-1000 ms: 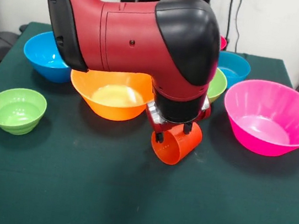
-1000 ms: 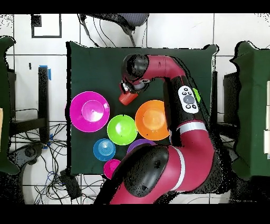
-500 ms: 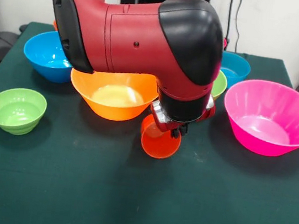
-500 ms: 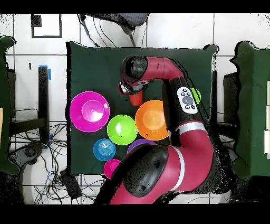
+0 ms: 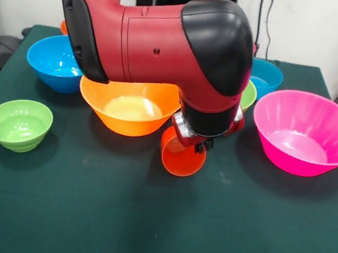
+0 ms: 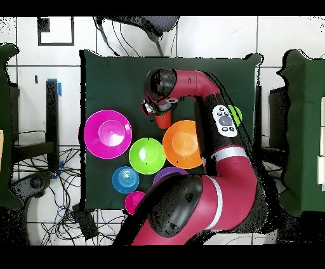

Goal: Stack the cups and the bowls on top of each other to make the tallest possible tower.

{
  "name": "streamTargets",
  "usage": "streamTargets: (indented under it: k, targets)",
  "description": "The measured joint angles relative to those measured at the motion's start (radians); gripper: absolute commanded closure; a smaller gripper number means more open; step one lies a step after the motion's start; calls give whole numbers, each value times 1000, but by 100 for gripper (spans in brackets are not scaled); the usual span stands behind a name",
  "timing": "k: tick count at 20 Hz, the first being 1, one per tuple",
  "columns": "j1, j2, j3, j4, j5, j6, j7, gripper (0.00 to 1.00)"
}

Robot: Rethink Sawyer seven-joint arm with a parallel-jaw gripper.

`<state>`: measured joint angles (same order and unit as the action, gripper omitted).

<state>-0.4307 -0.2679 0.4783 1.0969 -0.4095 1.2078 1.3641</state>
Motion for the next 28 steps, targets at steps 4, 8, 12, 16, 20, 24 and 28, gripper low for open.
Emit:
streamTargets:
  k: [4,8,12,16,20,24,28]
  targets:
    - [-1,-10,-1,23,-1,0,0,100]
    - [-1,-23,-2,49,-4,0,0,100]
    - [0,-35,-2,64,-6,-1,0,100]
    - [0,-51,-2,74,-10,-30,0,100]
    - [-1,-69,1,90,-11,-84,0,100]
    - [-8,-92,12,120,-13,-174,0,100]
    - [-19,-111,23,153,-15,-260,0,100]
